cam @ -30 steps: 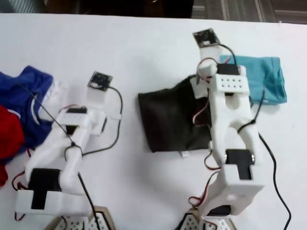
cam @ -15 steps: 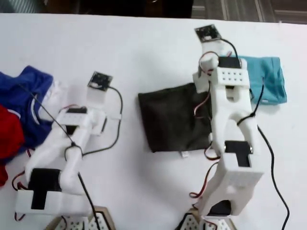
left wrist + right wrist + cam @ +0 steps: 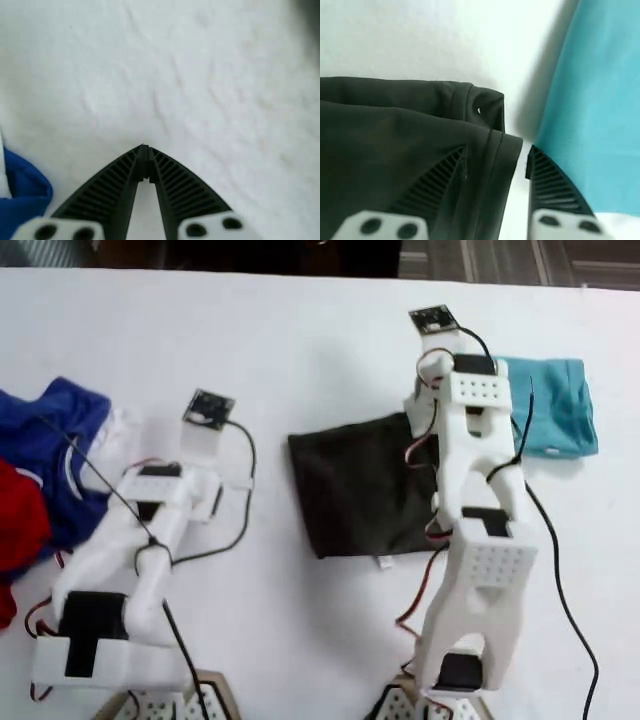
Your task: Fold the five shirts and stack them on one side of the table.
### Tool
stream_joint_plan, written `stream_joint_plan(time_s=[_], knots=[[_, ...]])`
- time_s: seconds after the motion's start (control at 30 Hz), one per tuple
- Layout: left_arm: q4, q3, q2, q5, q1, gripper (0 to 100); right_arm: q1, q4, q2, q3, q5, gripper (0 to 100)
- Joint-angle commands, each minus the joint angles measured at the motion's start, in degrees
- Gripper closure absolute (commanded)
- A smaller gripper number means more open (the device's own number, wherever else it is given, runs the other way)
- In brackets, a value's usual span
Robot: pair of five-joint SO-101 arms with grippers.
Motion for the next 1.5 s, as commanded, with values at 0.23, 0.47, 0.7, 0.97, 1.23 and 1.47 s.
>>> stream_joint_plan(time_s=[0.23, 0.47, 0.7, 0.97, 1.23, 1.47], knots=[[-0.97, -0.13, 0.00, 0.18, 0.00, 97, 0.48, 5.14, 1.45, -15.03, 0.00, 98.0], [-0.97, -0.13, 0.00, 0.18, 0.00, 97, 0.31, 6.46, 2.07, -20.48, 0.00, 97.9], [-0.97, -0.13, 0.00, 0.18, 0.00, 97, -1.10, -0.31, 3.74, -19.69, 0.00, 97.5], [-0.97, -0.13, 0.00, 0.18, 0.00, 97, -4.35, -1.19, 10.07, -22.95, -0.09, 93.4], [-0.97, -0.13, 0.00, 0.18, 0.00, 97, -0.48, 9.63, 6.55, -36.04, -0.09, 74.8], [-0.97, -0.13, 0.00, 0.18, 0.00, 97, 1.19, 26.33, 4.53, -42.46, -0.09, 91.9]])
